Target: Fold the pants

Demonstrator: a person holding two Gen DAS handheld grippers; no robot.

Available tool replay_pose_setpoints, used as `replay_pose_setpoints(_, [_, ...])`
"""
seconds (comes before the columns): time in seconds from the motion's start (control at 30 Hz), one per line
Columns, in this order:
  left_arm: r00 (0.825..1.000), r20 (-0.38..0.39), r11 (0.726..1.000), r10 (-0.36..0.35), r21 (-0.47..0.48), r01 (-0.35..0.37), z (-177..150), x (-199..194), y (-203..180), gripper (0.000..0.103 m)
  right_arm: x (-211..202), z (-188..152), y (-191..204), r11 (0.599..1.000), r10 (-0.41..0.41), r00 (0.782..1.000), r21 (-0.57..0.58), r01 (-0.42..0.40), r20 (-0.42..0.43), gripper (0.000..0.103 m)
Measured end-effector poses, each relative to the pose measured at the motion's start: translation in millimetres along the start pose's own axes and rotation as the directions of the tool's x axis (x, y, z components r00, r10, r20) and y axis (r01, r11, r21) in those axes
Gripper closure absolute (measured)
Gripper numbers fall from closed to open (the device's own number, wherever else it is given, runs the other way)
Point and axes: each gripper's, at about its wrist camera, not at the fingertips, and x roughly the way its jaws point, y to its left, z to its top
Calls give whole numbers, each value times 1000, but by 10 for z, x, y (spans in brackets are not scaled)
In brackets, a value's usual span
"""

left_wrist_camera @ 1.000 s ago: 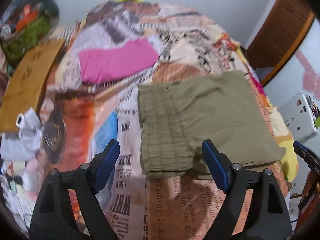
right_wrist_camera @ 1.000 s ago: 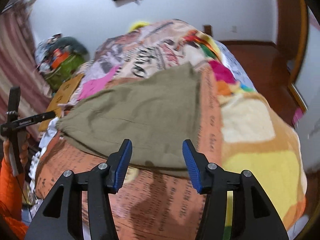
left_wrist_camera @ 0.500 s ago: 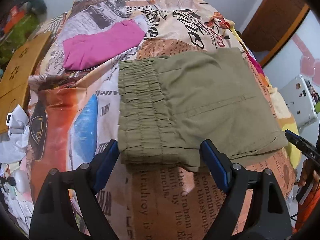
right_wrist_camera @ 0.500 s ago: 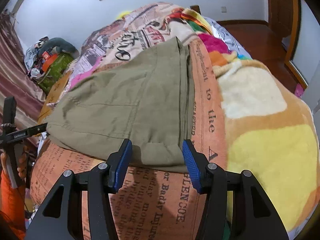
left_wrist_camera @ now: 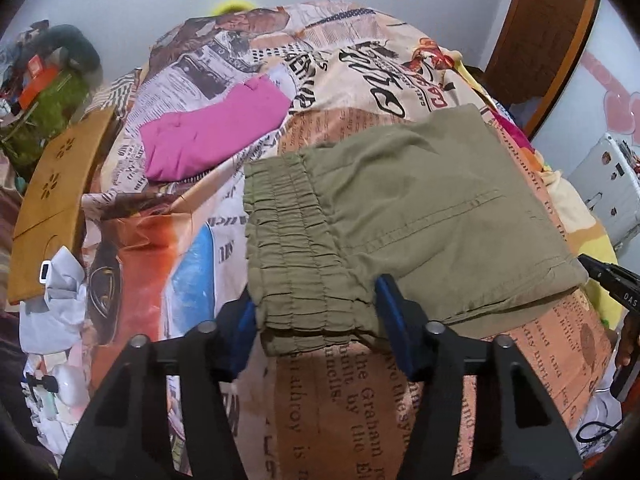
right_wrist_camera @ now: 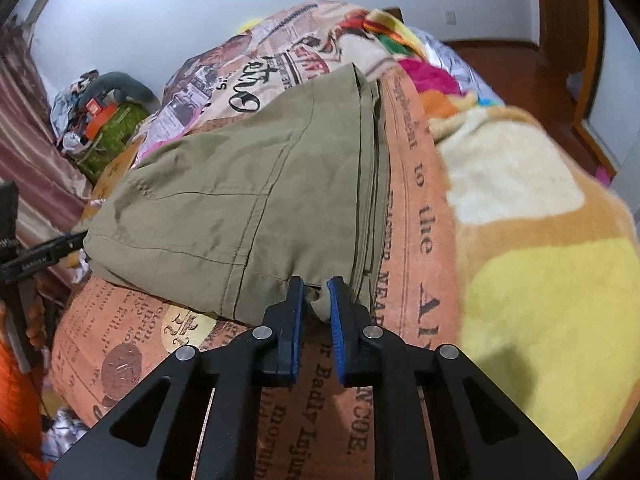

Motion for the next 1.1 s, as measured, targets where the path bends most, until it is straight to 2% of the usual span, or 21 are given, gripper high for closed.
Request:
replay_pose_setpoints(0.2, [999, 28, 998, -46, -39, 47, 42, -141, 82, 54, -311, 193, 42, 992, -76, 991, -94, 87, 113, 94])
replay_pose_setpoints(0.27, [998, 27, 998, -50, -34, 51, 17, -149, 52, 54, -328, 219, 55, 986, -101, 987, -119, 116, 121, 94])
replay_pose_setpoints(0.4, [999, -17, 999, -40, -29, 39, -74, 3, 42, 53, -82, 138, -12, 983, -128, 991, -127, 132, 39, 94])
replay_pose_setpoints(0.47, [998, -35, 998, -53, -43, 52, -120, 85, 65, 50, 116, 44, -46, 988, -109, 994, -114, 105, -29, 94])
replay_pose_setpoints(0.57, [998, -34, 996, -59, -65, 57, -153, 101, 107, 44, 143, 10, -22, 987, -119, 992, -117, 115, -31, 93])
replay_pose_setpoints(0.67, [999, -24, 998, -30, -64, 29, -141, 60, 121, 33, 85, 73, -48, 988, -124, 992, -100, 119, -39, 92])
replay_pose_setpoints(0.7, [1000, -16, 998, -14, -61, 13, -132, 34, 124, 30, 62, 89, -57, 988, -122, 992, -95, 118, -42, 88])
replay_pose_setpoints(0.83, [1000, 14, 996, 7, -85, -6, -69, -83, 184, 24, -101, 164, -63, 987, -139, 990, -78, 138, -13, 85])
replay_pose_setpoints(0.9, [999, 28, 995, 21, -95, -18, -20, -138, 223, 22, -181, 220, -58, 989, -136, 991, -65, 137, 8, 80])
replay_pose_setpoints(0.97, [998, 54, 994, 35, -107, -29, 61, -225, 284, 20, -224, 281, -36, 989, -134, 990, -60, 136, 32, 66])
replay_pose_setpoints(1.03, [996, 78, 992, 49, -120, -39, 130, -283, 334, 18, -302, 353, 8, 987, -137, 988, -72, 142, 73, 61])
replay_pose_setpoints(1.1, [992, 104, 989, 68, -137, -53, 228, -342, 401, 14, -373, 433, 56, 986, -132, 986, -94, 141, 102, 60])
